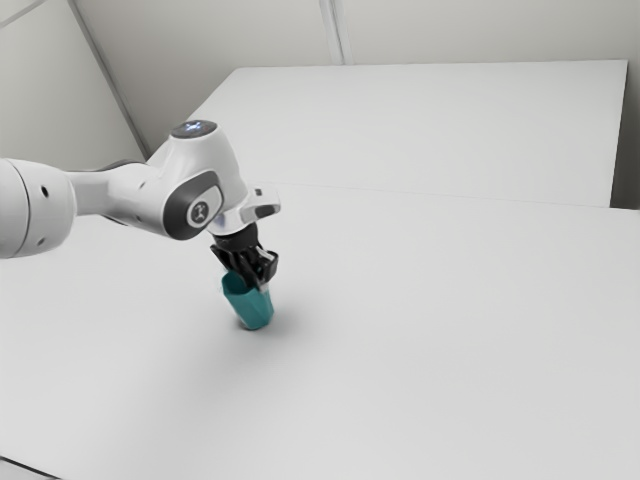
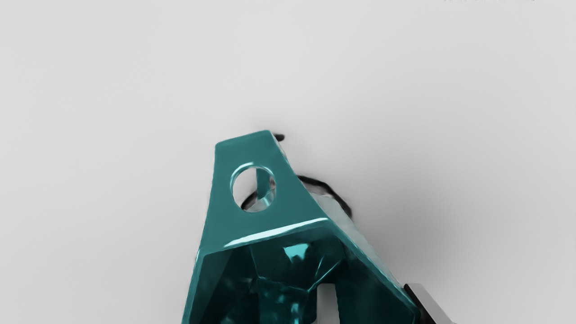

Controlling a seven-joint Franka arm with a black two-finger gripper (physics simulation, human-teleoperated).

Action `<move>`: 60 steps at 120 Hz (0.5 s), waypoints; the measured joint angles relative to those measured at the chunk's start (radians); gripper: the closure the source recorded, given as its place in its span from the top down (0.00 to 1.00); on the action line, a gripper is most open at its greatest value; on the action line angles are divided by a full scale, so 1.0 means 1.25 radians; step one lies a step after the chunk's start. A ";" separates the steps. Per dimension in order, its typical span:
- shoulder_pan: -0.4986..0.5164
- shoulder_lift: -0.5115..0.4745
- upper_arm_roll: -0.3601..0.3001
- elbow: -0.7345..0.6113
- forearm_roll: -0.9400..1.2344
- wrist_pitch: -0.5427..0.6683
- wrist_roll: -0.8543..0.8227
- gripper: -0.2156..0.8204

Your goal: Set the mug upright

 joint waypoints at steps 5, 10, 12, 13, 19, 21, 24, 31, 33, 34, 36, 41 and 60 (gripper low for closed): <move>0.000 -0.002 -0.001 0.000 -0.001 0.000 -0.004 0.41; 0.000 -0.006 -0.002 0.000 -0.002 0.000 -0.007 0.48; 0.001 -0.008 -0.004 0.000 -0.002 0.001 -0.008 0.50; 0.001 -0.009 -0.004 0.000 -0.003 0.001 -0.009 0.51; 0.002 -0.016 -0.007 0.000 -0.003 0.000 -0.012 0.57; 0.002 -0.018 -0.008 0.000 -0.003 0.000 -0.014 0.59; 0.004 -0.024 -0.011 0.000 -0.004 -0.001 -0.015 0.61; 0.006 -0.044 -0.016 0.000 -0.006 -0.007 -0.019 0.65; 0.006 -0.050 -0.016 0.000 -0.007 -0.009 -0.019 0.66; 0.006 -0.053 -0.017 0.000 -0.008 -0.010 -0.020 0.67; 0.005 -0.057 -0.017 0.000 -0.009 -0.013 -0.021 0.68; 0.004 -0.070 -0.018 0.001 -0.011 -0.021 -0.023 0.70; -0.006 -0.087 -0.018 0.060 -0.015 -0.070 -0.029 0.75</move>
